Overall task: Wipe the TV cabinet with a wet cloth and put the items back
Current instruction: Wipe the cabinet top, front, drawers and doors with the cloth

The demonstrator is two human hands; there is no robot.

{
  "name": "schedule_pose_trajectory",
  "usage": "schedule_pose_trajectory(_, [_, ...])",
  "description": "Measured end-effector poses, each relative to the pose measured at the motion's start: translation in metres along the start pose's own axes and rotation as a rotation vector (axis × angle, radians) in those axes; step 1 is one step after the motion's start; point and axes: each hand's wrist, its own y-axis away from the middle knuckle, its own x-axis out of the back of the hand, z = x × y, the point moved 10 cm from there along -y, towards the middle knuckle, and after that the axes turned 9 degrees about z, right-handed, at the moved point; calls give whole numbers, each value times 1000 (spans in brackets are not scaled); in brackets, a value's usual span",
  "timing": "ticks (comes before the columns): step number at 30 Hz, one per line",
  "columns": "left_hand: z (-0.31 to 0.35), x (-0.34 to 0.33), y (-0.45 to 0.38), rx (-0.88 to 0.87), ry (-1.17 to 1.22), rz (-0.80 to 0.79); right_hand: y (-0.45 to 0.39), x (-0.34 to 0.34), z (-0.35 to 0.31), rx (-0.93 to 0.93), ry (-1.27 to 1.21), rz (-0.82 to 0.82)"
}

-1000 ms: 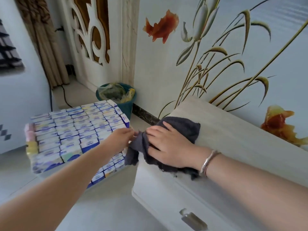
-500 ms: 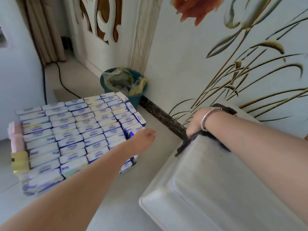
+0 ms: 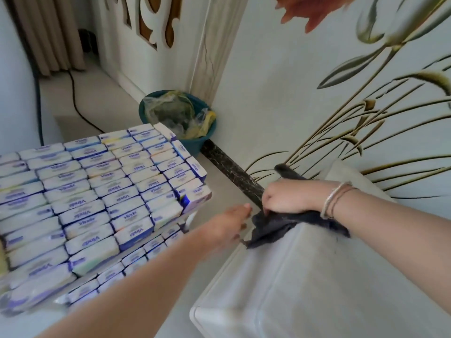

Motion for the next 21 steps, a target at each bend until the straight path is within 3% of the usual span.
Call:
schedule_pose_trajectory(2, [-6,-27,-1,65,124,-35,11,39,16,12,-79,282])
schedule_pose_trajectory(3, [-4,-32,-4,49,54,-10,21,48,25,23,-89,368])
schedule_pose_trajectory(6, [14,-33,-18,-38,-281,84,52,55,53,68,-95,535])
schedule_pose_trajectory(9, [36,-39,-32,-156,-348,154,64,53,80,6,-124,656])
schedule_pose_trajectory(11, [47,-50,-36,-228,-258,164,52,49,84,-24,-113,599])
schedule_pose_trajectory(14, [42,-74,-36,-153,36,-23,20,43,79,-55,21,372])
schedule_pose_trajectory(19, [25,-83,-38,-215,-220,-181,-20,43,58,-9,83,271])
schedule_pose_trajectory(21, [-4,-72,-48,-118,-381,-189,-31,27,49,21,83,170])
